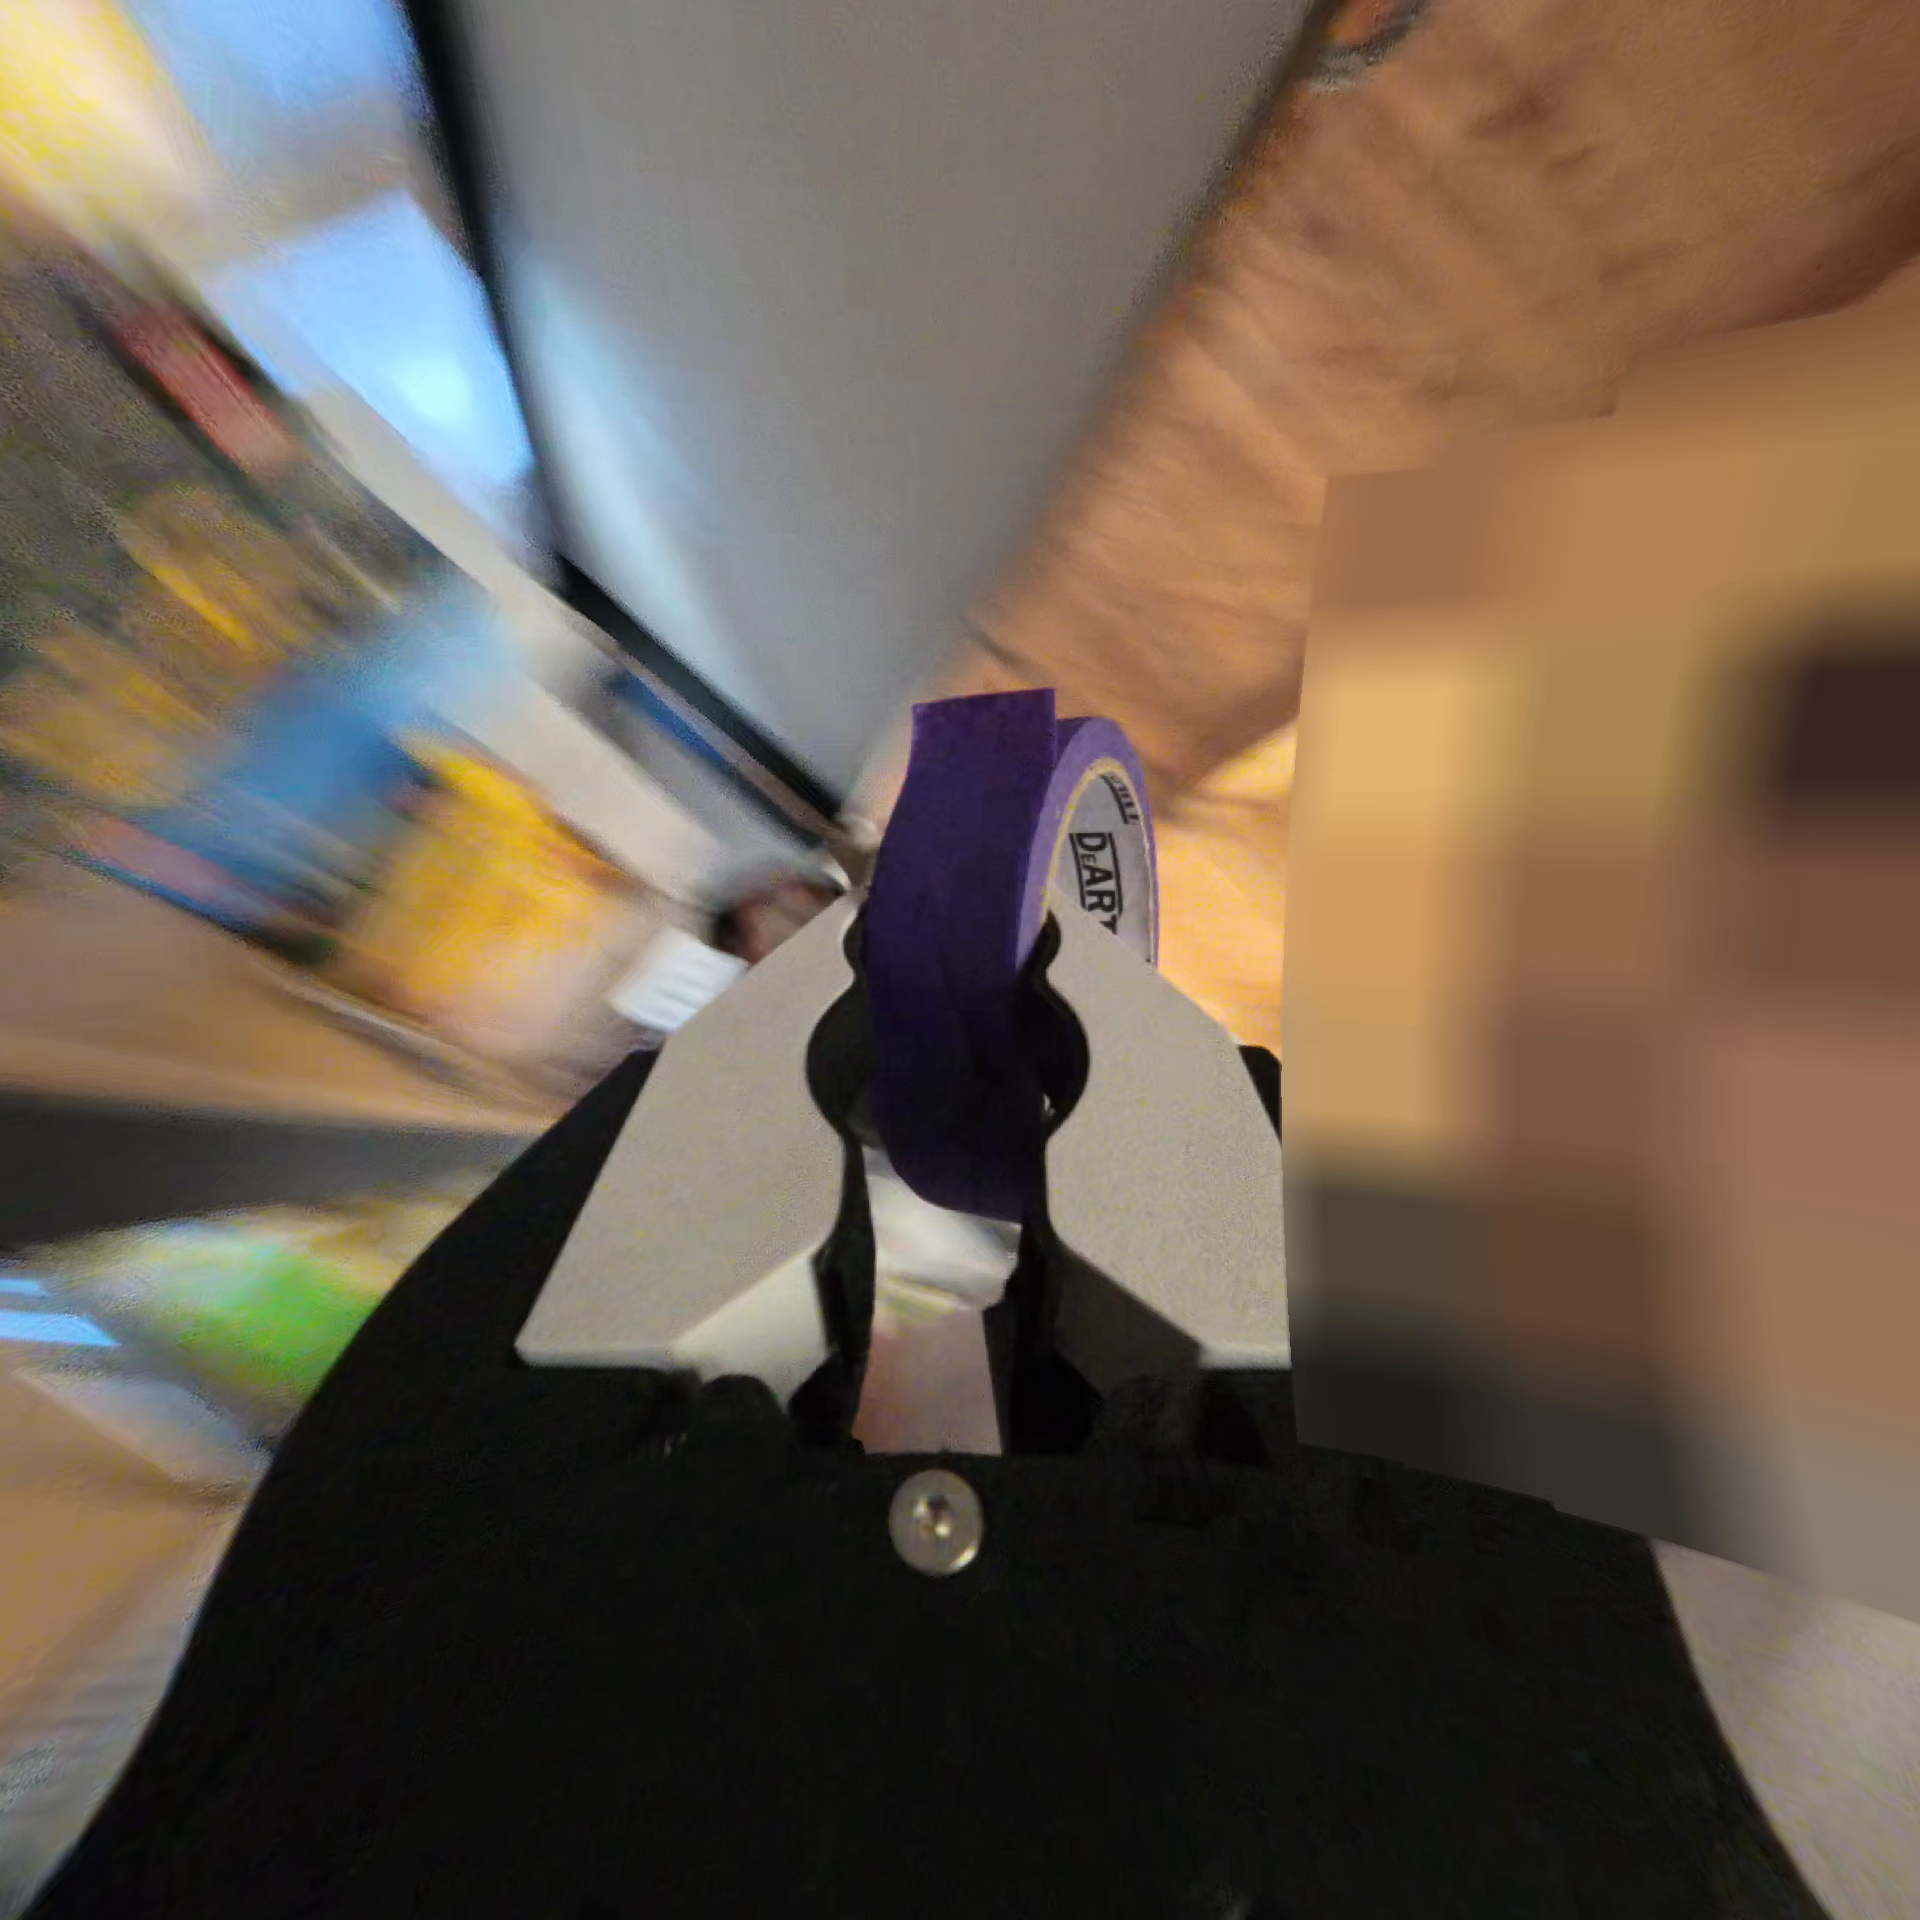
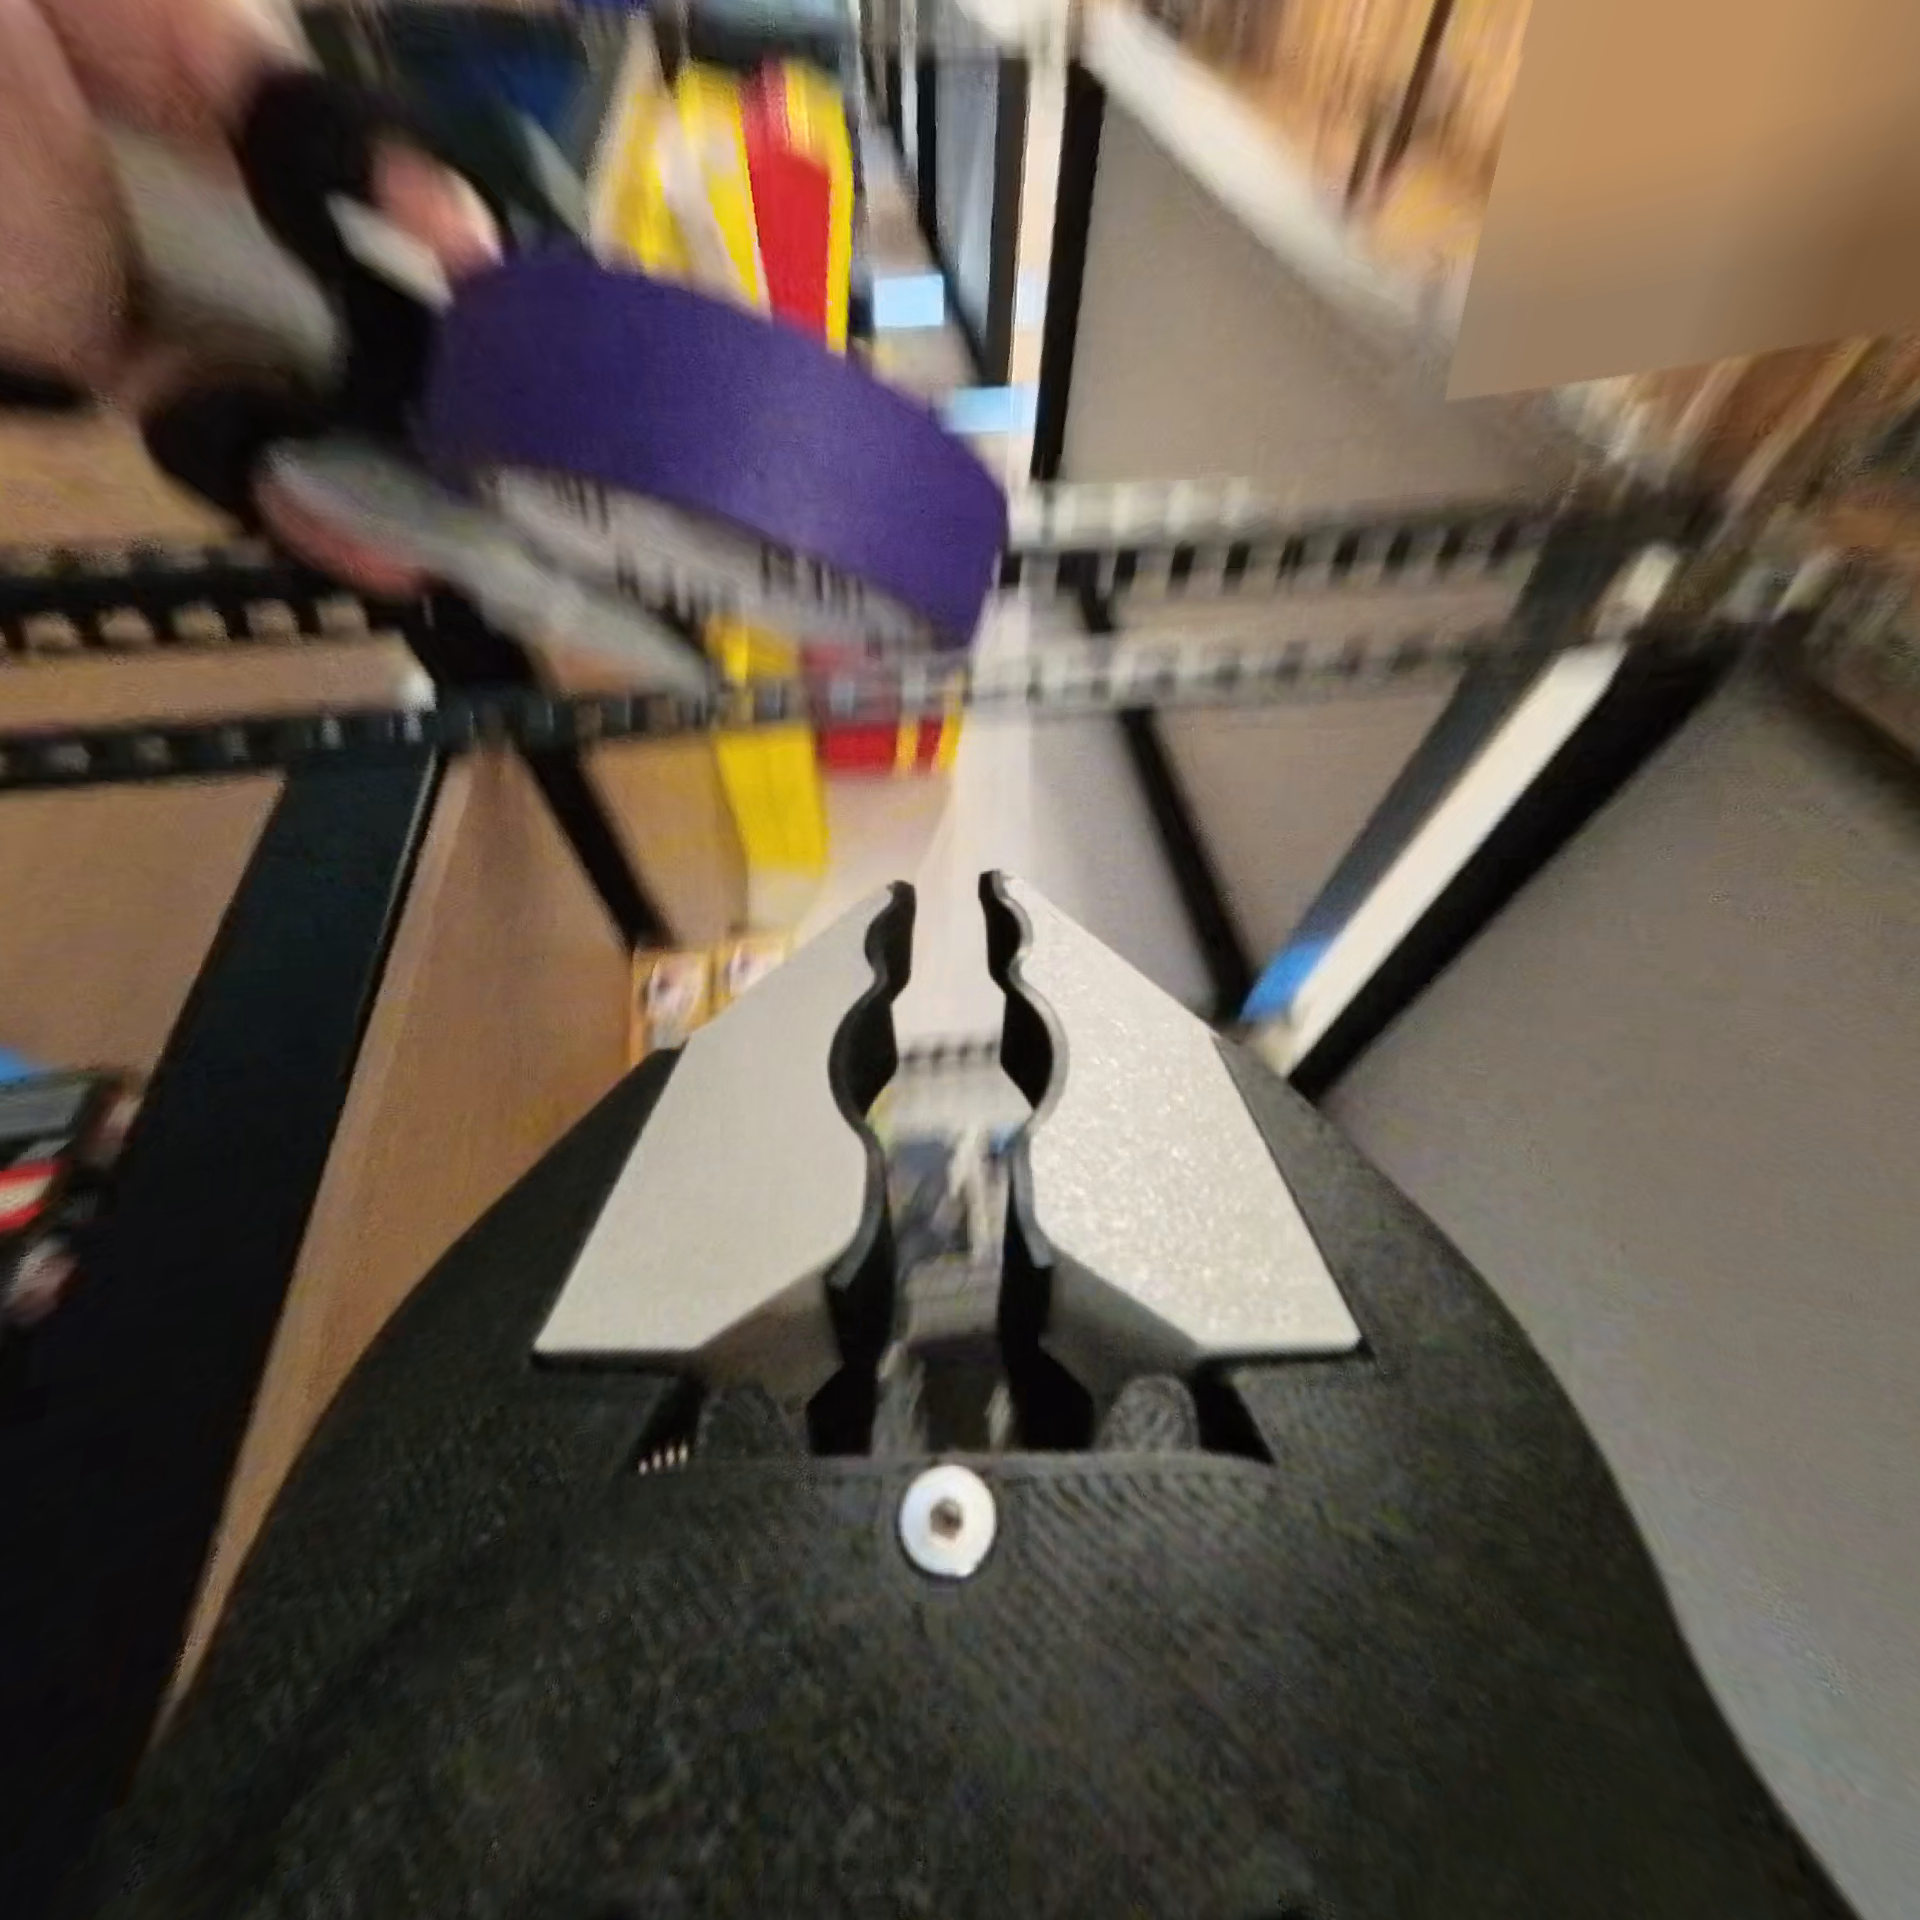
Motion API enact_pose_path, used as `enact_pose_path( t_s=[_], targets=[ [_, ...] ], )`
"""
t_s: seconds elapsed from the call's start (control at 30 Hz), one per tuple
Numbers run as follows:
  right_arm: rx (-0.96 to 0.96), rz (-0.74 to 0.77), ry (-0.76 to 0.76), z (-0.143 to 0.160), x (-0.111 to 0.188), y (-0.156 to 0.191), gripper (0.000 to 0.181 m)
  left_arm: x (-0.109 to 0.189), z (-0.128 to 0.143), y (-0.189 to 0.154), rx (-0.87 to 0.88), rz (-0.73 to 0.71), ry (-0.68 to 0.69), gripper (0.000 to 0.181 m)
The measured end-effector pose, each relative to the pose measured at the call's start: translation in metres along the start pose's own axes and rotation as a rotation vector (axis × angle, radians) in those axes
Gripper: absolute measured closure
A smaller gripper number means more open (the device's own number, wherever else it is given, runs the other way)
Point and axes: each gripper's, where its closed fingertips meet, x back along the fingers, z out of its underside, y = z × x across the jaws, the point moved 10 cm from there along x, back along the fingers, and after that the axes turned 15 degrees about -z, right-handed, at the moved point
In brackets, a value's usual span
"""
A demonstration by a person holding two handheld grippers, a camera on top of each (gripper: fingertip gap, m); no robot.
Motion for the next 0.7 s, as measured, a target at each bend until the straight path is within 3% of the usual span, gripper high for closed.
enact_pose_path(
  t_s=[0.03, 0.1, 0.17, 0.2, 0.27, 0.33, 0.37, 0.53, 0.57, 0.6, 0.63, 0.7],
  targets=[
    [-0.119, -0.01, 0.07, 0.015, 0.004, 0.001, 0.168, 0.007, -0.008, -0.006, -0.116, -0.1, -0.067, 0.16],
    [-0.536, 0.036, 0.032, 0.029, 0.015, -0.01, 0.161, 0.015, -0.017, -0.018, -0.392, -0.349, -0.17, 0.16],
    [-0.966, 0.005, -0.244, 0.015, 0.018, -0.027, 0.149, 0.012, -0.018, -0.029, -0.706, -0.596, -0.231, 0.16],
    [-1.056, -0.028, -0.302, 0.007, 0.013, -0.032, 0.147, 0.005, -0.016, -0.034, -0.833, -0.69, -0.245, 0.159],
    [-0.973, -0.113, -0.086, 0.001, -0.003, -0.031, 0.14, -0.014, -0.008, -0.04, -0.998, -0.806, -0.237, 0.159],
    [-0.803, -0.063, 0.183, 0.007, -0.013, -0.024, 0.14, -0.033, 0.0, -0.042, -1.092, -0.856, -0.215, 0.159],
    [-0.767, -0.046, 0.222, 0.008, -0.013, -0.02, 0.144, -0.04, 0.003, -0.042, -1.123, -0.878, -0.213, 0.159],
    [-0.89, 0.102, 0.211, 0.024, -0.004, -0.002, 0.161, -0.068, 0.016, -0.032, -1.163, -0.941, -0.223, 0.16],
    [-0.931, 0.08, 0.176, 0.027, -0.002, 0.003, 0.179, -0.072, 0.02, -0.027, -1.152, -0.936, -0.204, 0.16],
    [-0.988, 0.089, 0.161, 0.033, 0.001, 0.006, 0.181, -0.076, 0.024, -0.022, -1.134, -0.932, -0.184, 0.16],
    [-1.029, 0.074, 0.151, 0.037, 0.003, 0.01, 0.178, -0.079, 0.027, -0.016, -1.137, -0.943, -0.167, 0.16],
    [-1.155, 0.026, 0.098, 0.046, 0.007, 0.019, 0.155, -0.084, 0.033, -0.007, -1.185, -0.973, -0.15, 0.16]
  ],
)
